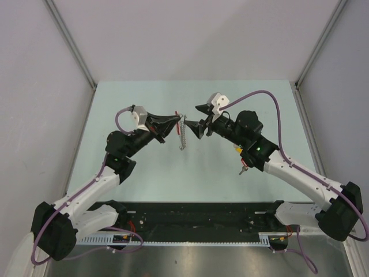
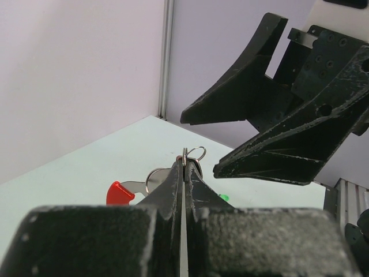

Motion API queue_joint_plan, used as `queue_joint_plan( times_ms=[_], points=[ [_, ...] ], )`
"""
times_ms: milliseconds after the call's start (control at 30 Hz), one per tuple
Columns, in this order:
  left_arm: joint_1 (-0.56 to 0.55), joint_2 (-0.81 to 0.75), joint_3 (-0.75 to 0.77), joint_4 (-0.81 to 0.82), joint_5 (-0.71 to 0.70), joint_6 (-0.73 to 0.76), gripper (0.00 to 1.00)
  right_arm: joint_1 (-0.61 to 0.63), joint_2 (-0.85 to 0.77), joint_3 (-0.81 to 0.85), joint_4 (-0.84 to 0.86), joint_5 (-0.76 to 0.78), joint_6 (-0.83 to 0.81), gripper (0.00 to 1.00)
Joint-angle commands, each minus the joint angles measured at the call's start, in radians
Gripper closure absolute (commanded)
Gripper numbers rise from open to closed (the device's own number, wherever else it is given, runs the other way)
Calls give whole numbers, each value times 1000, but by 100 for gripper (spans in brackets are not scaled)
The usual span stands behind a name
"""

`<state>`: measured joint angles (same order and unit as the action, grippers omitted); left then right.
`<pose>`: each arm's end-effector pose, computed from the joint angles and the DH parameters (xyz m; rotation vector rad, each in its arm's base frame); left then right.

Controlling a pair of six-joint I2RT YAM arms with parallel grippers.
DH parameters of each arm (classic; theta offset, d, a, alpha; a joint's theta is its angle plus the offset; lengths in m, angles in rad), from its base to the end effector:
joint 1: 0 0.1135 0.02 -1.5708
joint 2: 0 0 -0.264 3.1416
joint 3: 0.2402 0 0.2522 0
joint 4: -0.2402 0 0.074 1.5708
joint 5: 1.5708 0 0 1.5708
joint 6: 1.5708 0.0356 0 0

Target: Put the keys on the keyring

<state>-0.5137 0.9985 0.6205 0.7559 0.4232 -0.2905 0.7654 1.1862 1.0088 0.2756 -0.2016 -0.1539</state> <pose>0.1895 -0.1237 0.3401 0.5213 1.1734 -0.9476 0.1977 0.1998 0.3847 -0.8146 1.2687 0.6422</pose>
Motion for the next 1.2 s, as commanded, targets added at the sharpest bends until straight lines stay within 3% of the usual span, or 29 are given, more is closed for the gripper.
queue_joint_plan(
  times_ms=[0, 500, 833, 1033, 1167],
  points=[
    [9, -15, 1, 60, 5, -22, 100, 26, 21, 47, 134, -13, -26, 34],
    [9, -23, -4, 63, -1, -18, 100, 23, 56, 47, 174, -21, -47, 60],
    [9, -23, -8, 85, 0, -35, 100, 26, 67, 53, 146, -48, -62, 67],
    [9, -18, -10, 91, 3, -45, 100, 28, 64, 56, 140, -47, -90, 97],
    [9, -20, -10, 89, 5, -44, 100, 28, 53, 56, 128, -42, -118, 100]
  ],
)
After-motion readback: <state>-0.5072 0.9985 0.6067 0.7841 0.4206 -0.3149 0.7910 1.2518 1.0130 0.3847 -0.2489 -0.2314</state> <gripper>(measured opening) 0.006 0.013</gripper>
